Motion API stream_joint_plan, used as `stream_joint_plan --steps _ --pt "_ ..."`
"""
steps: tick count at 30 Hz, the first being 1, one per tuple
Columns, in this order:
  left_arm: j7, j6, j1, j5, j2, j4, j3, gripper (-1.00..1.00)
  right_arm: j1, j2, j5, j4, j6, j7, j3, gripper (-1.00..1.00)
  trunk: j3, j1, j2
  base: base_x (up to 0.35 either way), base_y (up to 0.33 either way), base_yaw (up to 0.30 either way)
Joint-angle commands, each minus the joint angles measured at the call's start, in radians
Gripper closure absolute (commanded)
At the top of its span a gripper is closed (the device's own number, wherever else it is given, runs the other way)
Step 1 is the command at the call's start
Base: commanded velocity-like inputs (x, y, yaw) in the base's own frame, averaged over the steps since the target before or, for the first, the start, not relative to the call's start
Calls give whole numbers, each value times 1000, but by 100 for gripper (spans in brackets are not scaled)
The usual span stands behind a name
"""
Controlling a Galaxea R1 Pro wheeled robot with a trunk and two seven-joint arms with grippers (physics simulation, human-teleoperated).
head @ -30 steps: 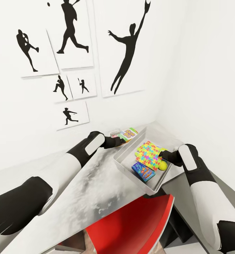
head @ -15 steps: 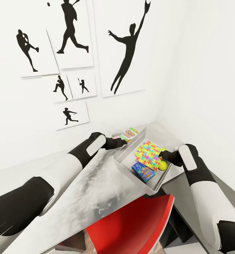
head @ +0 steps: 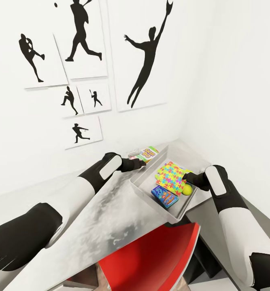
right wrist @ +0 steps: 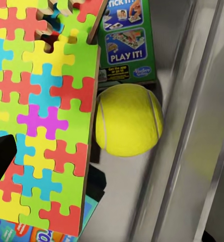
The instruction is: Put all the toys in the child's room - the three board games (two on the bed and one on the table), the two jigsaw puzzles on the table, and the tennis ball on the table - inside the toy box on the table in the child's room.
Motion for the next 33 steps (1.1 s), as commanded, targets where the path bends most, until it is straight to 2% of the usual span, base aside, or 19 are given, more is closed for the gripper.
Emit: stream_joint_plan --steps 1,33 --pt "9 0 -1 11 1 -1 -5 -100 -1 0 -11 -1 3 -10 0 -100 -2 1 -2 0 0 0" --pt "6 -4 -1 11 1 32 -5 -100 0 0 -11 3 7 -8 2 -100 -2 1 -2 0 0 0"
